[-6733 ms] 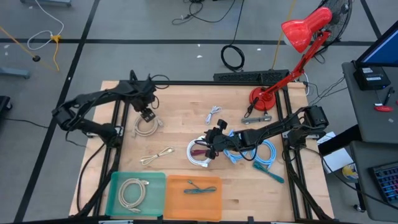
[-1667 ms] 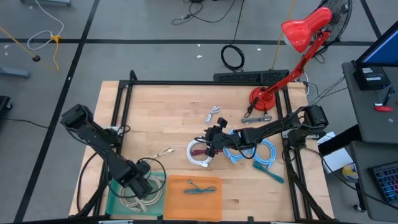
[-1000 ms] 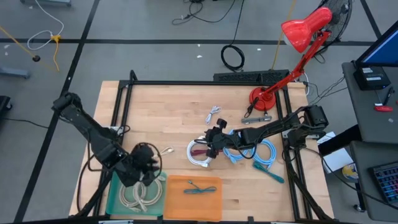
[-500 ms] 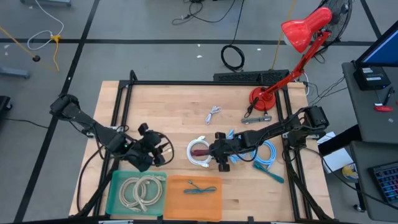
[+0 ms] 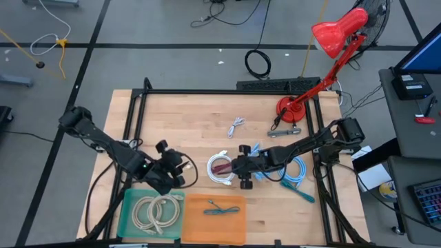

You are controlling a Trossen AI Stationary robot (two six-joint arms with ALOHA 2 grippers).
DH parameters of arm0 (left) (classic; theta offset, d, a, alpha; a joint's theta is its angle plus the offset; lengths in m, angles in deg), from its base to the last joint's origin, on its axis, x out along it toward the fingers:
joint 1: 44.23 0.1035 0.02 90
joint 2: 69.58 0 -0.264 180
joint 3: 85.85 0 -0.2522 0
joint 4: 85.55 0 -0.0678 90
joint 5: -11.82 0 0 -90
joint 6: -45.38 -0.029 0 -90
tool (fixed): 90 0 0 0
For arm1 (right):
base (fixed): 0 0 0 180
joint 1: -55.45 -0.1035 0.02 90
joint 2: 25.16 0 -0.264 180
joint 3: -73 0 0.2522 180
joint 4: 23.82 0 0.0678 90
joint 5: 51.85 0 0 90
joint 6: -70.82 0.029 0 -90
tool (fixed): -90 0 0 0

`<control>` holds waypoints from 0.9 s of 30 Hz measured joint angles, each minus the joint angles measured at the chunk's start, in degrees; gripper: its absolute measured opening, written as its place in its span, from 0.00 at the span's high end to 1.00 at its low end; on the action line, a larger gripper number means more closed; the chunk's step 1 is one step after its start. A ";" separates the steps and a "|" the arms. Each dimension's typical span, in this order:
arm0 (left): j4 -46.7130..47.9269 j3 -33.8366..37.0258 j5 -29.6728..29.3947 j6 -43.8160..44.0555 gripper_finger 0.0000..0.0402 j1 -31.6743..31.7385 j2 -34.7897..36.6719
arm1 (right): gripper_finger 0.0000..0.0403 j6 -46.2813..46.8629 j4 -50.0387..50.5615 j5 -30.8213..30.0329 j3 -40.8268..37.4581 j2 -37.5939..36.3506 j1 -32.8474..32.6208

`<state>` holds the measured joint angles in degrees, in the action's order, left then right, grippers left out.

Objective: Pick & Place USB Port
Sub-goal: Put the red charger cable into the orange bin

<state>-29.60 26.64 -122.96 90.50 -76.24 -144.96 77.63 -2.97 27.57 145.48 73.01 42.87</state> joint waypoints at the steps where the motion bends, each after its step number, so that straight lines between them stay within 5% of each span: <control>1: 0.03 0.01 0.03 0.03 0.61 0.00 -0.20 | 0.68 -0.02 0.01 0.01 0.00 0.00 0.00; 8: 0.00 0.02 -0.04 0.47 0.61 0.00 -0.43 | 0.68 -2.59 2.85 -7.31 0.00 0.00 0.18; 27: -0.02 0.02 0.18 1.49 0.61 -1.14 -0.43 | 0.68 -2.91 6.10 -7.33 0.00 0.00 2.15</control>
<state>-29.62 26.66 -122.78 91.99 -77.38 -145.39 74.72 3.13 20.23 145.48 73.01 45.02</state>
